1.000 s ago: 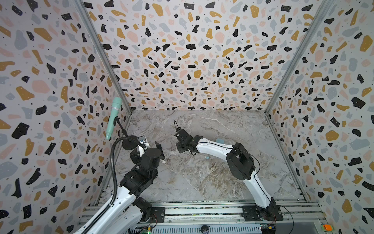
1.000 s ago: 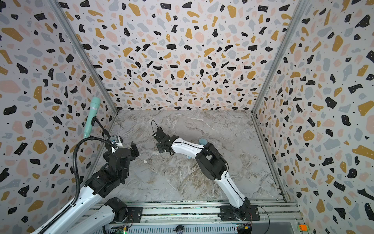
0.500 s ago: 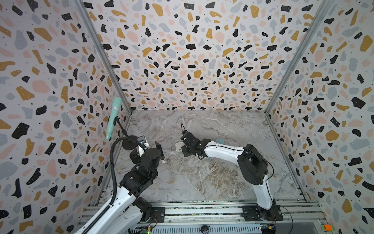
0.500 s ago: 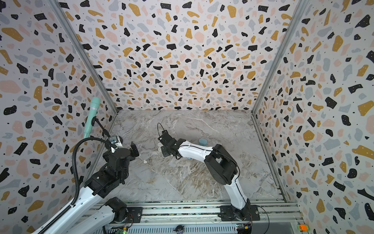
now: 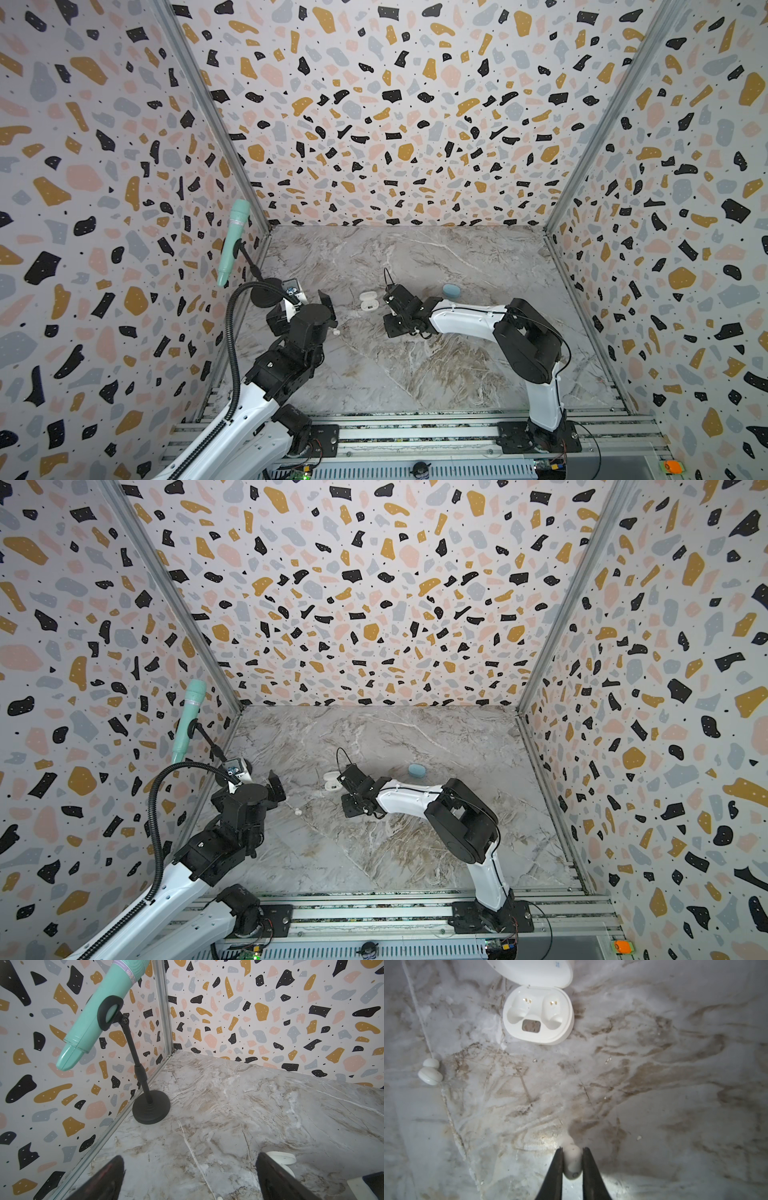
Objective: Insert wireless bluetooth earbuds into charging case
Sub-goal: Place a wireless bluetooth earbud at the center of the table.
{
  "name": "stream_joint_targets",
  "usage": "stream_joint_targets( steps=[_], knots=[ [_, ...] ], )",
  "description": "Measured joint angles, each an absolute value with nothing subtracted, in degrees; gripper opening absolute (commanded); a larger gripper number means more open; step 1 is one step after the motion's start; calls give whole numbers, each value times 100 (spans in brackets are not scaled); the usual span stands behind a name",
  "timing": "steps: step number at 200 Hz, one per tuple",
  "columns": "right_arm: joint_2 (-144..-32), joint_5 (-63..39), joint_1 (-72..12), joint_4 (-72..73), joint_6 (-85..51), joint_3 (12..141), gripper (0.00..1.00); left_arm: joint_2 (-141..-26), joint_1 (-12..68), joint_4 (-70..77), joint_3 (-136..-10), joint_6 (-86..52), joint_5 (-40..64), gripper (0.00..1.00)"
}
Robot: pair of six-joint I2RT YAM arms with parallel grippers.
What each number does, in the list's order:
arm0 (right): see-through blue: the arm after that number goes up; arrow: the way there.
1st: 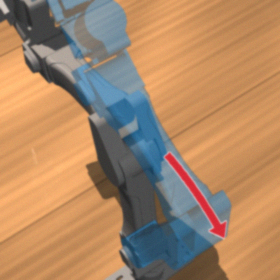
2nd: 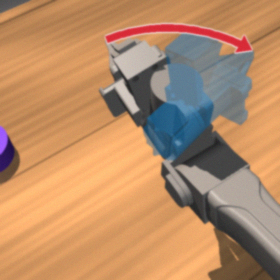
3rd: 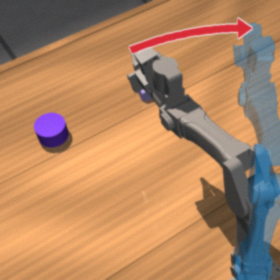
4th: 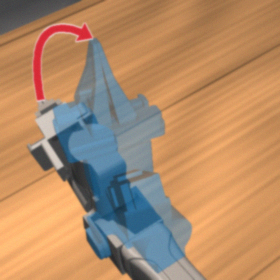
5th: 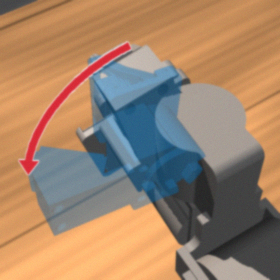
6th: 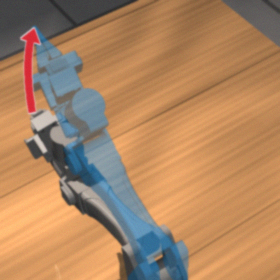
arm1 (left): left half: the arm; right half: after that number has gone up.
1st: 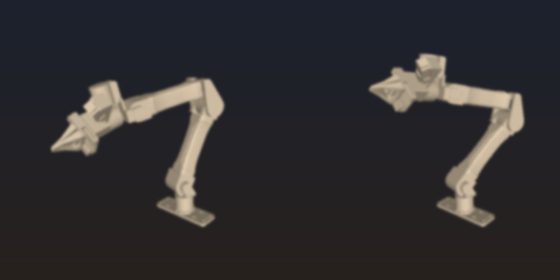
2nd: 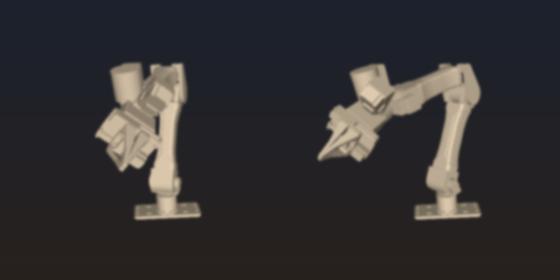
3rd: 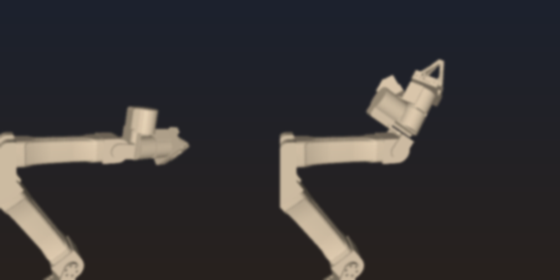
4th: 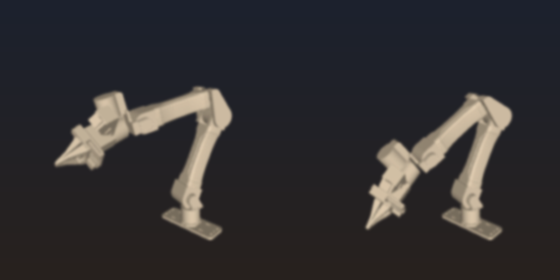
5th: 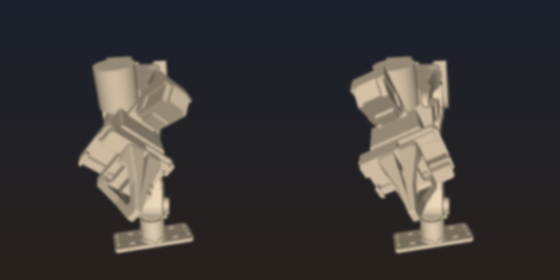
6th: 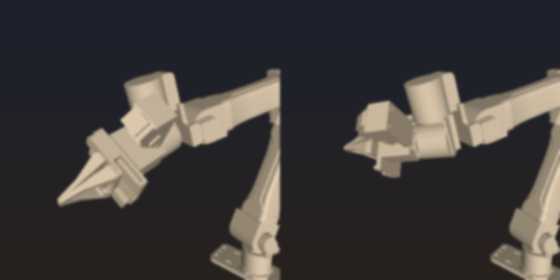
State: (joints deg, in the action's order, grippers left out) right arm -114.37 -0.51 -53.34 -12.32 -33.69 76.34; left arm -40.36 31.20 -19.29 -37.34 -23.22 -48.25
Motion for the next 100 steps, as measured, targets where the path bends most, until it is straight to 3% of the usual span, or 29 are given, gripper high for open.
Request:
stream_joint_targets(
  steps=[100],
  knots=[
    [-11487,-449,-5260,-1070,-3673,7585,20,-4036,3118,-1929,-3734,-2320,-4818,100]
  ],
)
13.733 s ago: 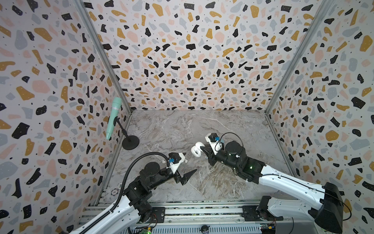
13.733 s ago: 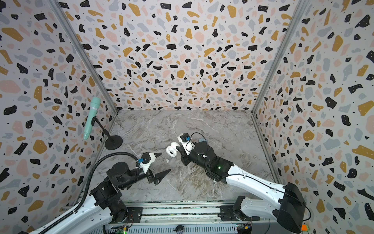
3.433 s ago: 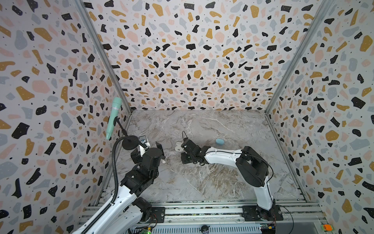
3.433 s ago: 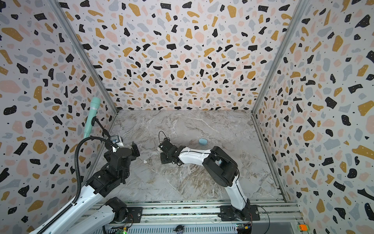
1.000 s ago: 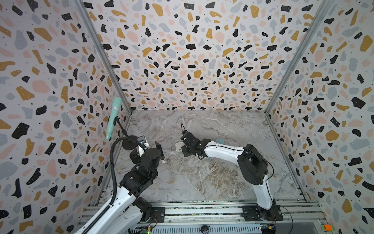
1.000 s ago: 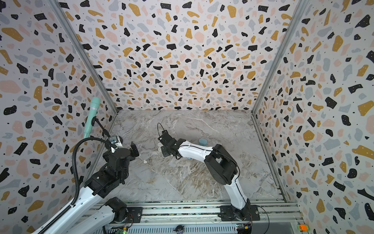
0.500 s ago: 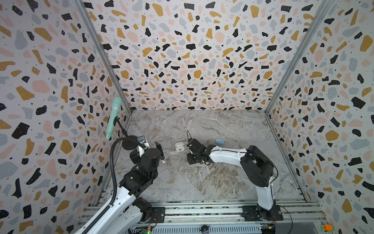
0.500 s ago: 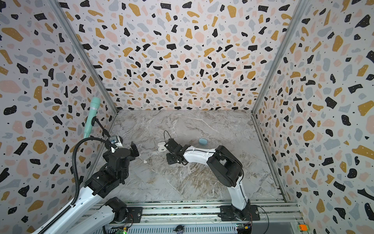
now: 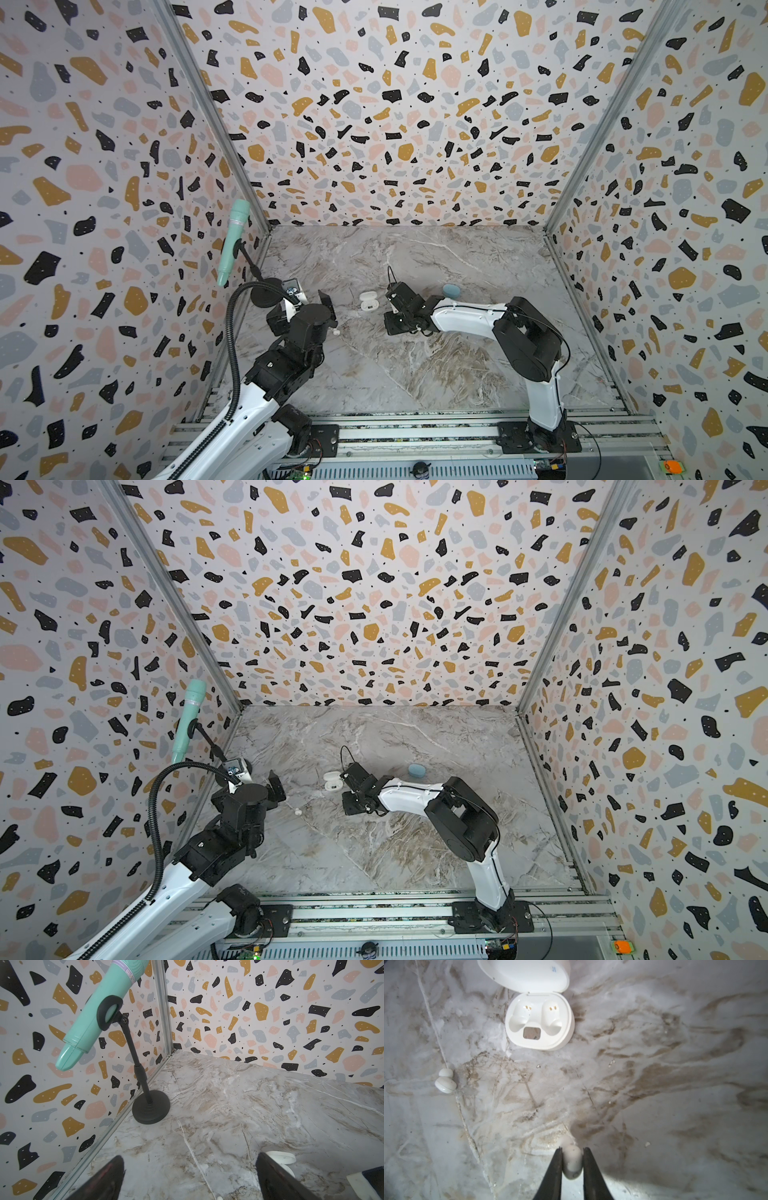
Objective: Insert wireless bluetooth earbuds into charging case
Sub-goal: Place a wireless bluetooth earbud at the center of the table.
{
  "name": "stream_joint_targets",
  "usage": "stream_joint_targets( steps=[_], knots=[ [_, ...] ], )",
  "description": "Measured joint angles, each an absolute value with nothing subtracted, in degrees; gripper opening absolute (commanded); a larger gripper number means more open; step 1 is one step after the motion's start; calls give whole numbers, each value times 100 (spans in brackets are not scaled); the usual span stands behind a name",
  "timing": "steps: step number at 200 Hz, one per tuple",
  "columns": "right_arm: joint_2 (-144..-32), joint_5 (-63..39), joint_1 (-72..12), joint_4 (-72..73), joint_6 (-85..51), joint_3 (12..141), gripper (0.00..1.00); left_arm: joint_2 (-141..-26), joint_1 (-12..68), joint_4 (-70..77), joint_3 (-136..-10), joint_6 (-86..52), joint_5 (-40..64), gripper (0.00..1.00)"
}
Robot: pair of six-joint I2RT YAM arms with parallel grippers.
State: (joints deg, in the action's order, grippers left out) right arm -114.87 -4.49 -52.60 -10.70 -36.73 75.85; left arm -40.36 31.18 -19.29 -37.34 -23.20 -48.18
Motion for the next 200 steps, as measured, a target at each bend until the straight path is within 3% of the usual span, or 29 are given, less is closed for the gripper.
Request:
stream_joint_targets(
  steps=[47,120,200],
  knots=[
    [-11579,-475,-5260,-1072,-3754,7579,24,-4034,3118,-1929,-3734,-2320,-4799,100],
    [-11574,-582,-5260,-880,-3938,7487,37,-4034,3118,-1929,-3734,-2318,-4783,100],
    [-11528,-871,-5275,-631,-4327,7345,39,-4025,3118,-1929,-3734,-2318,-4781,100]
  ],
)
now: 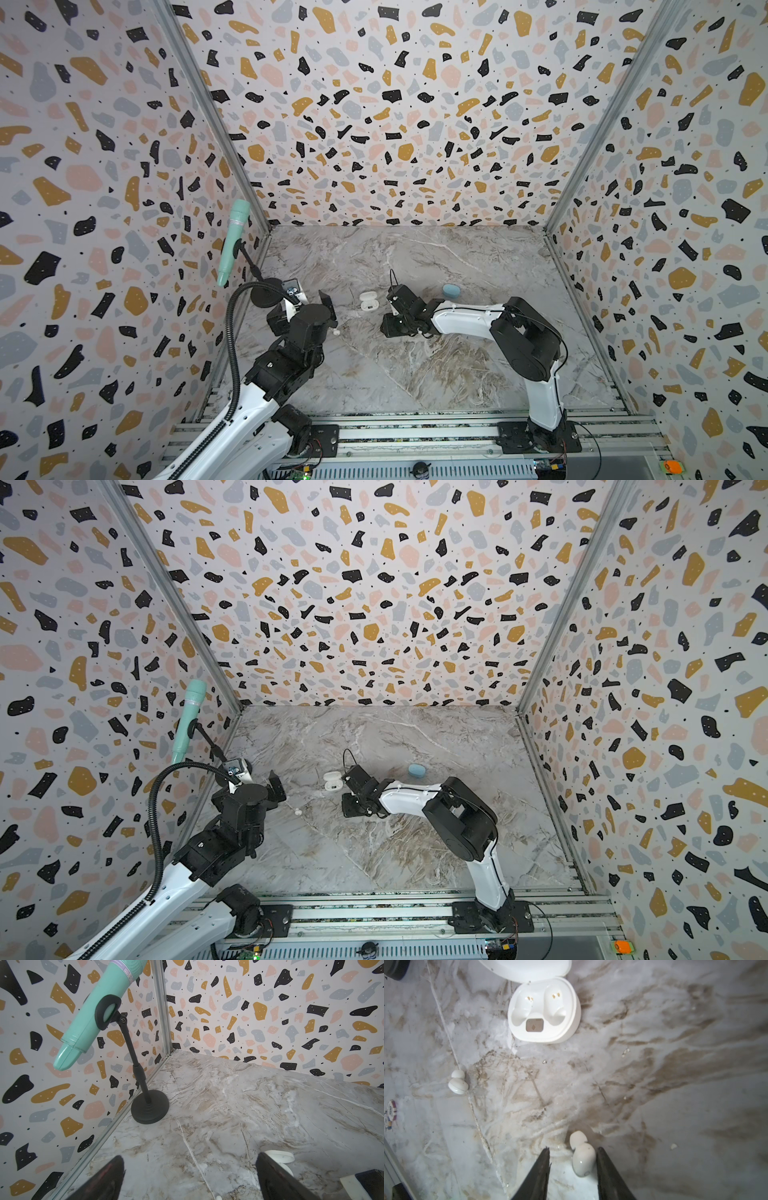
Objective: Insert wireless bluetooth earbuds into charging case
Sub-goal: Place a wireless bluetooth earbud at the center of the table, then pick up the wireless bluetooth earbud from the center of the table.
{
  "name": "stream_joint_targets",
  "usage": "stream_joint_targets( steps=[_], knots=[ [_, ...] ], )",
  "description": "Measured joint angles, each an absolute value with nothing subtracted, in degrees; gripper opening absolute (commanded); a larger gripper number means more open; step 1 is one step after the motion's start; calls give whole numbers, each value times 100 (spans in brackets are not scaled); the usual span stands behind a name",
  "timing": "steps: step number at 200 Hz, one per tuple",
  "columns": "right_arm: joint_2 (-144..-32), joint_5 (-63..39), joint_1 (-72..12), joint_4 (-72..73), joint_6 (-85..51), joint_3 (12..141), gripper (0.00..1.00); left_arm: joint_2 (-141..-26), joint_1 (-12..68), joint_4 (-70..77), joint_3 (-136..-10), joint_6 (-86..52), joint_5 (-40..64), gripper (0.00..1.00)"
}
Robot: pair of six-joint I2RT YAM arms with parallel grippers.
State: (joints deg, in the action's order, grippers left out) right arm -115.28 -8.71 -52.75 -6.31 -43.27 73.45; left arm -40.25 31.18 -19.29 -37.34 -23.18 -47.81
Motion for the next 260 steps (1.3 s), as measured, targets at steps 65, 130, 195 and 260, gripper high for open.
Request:
stream_joint_targets(
  steps=[65,130,195,260],
  knots=[
    [-11515,-1398,-5522,-440,-4735,7244,40,-4018,3118,-1929,-3734,-2318,-4781,100],
    [-11448,-1361,-5572,-904,-4176,7376,41,-4016,3118,-1929,-3734,-2320,-4777,100],
    [-11448,270,-5736,-2139,-2788,8342,40,-4018,3118,-1929,-3734,-2320,-4759,100],
    [-12237,919,-6014,-2434,-1951,9030,37,-4018,3116,-1931,-3734,-2320,-4762,100]
  ],
)
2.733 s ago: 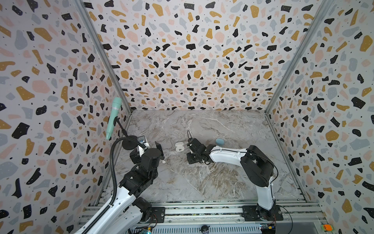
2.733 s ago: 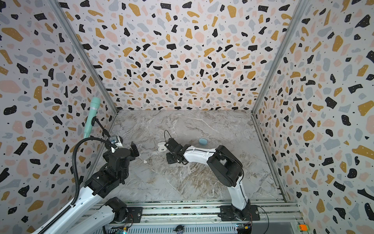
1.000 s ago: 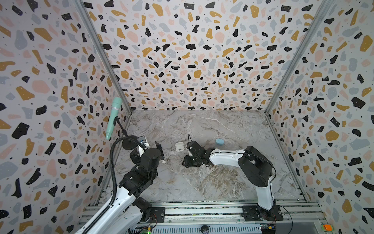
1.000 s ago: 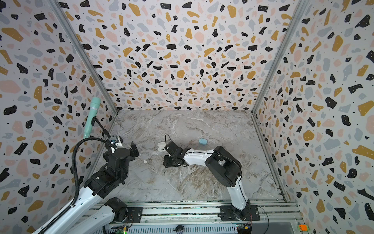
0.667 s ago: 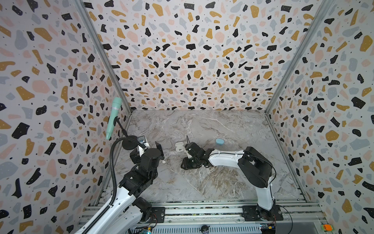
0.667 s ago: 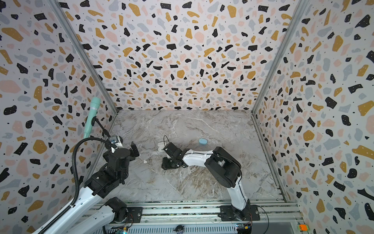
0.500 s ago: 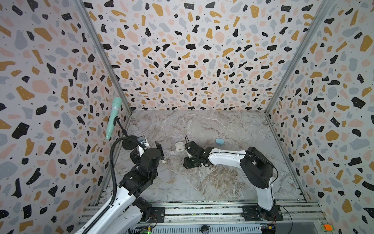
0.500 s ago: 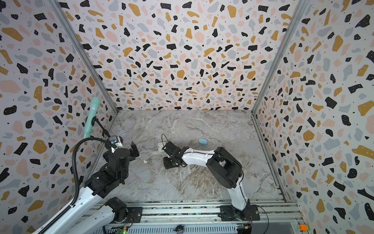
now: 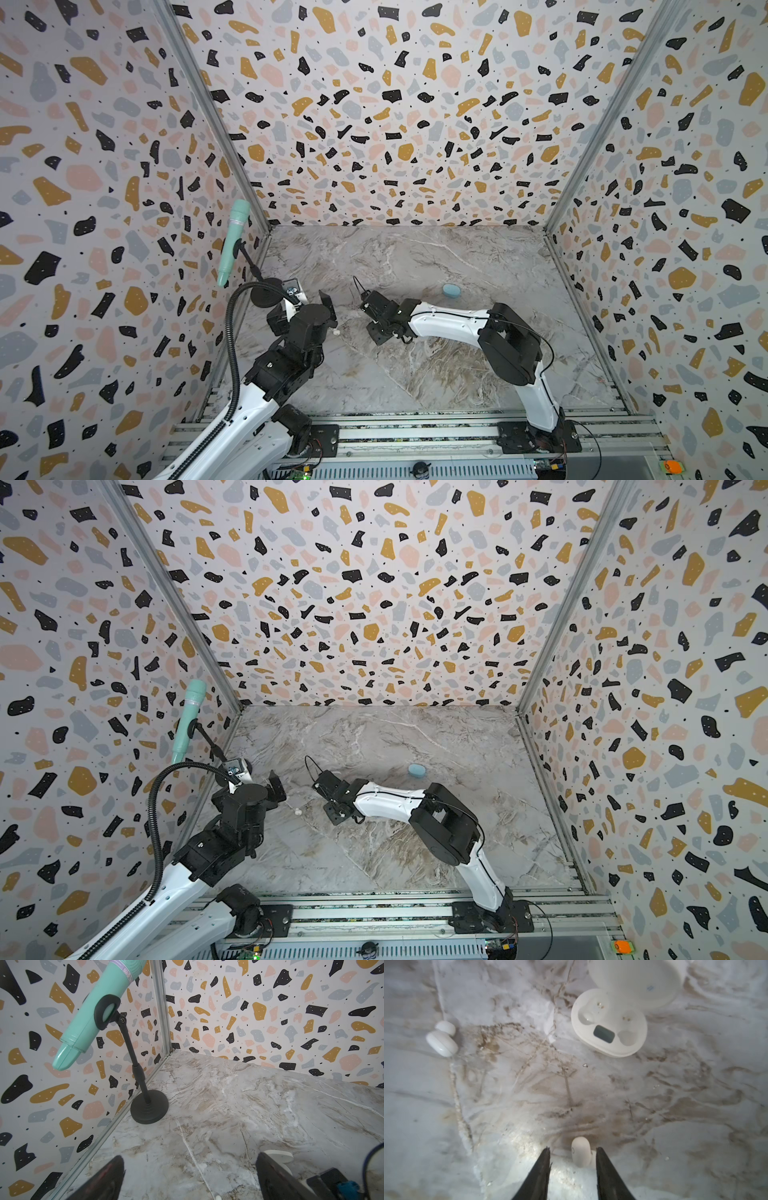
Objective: Insert wireless bluetooth earbuds into charging case
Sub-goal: Pick up the wireless bluetooth earbud from the center of the table.
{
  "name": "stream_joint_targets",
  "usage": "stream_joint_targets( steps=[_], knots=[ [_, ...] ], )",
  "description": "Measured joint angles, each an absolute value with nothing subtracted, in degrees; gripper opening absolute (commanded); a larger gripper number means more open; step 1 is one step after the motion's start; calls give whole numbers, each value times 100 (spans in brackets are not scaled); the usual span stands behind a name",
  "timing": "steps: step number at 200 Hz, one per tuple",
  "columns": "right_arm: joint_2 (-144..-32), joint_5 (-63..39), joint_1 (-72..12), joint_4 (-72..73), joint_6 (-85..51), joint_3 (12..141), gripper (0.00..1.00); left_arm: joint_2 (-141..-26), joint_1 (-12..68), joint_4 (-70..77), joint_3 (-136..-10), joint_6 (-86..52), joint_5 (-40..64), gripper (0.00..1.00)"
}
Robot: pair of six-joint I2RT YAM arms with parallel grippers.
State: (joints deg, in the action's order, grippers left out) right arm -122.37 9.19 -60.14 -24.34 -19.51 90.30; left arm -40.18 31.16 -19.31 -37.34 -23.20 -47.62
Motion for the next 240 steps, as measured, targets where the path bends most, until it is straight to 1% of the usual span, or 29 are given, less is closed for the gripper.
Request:
stream_joint_targets(
  steps=[28,59,72,99,240],
  knots=[
    [-12486,1190,-6108,-2602,-1765,9268,36,-4016,3116,-1929,-3734,-2320,-4764,100],
    [-12519,1452,-6193,-2670,-1671,9345,34,-4007,3116,-1929,-3734,-2320,-4762,100],
    [-12560,1557,-6217,-2731,-1653,9391,32,-4005,3116,-1929,-3734,-2318,-4762,100],
    [-12586,1756,-6248,-2794,-1636,9421,31,-4001,3116,-1931,-3734,-2320,-4762,100],
    [-12593,1990,-6313,-2893,-1507,9421,31,-3986,3111,-1931,-3734,-2320,-4762,100]
  ],
)
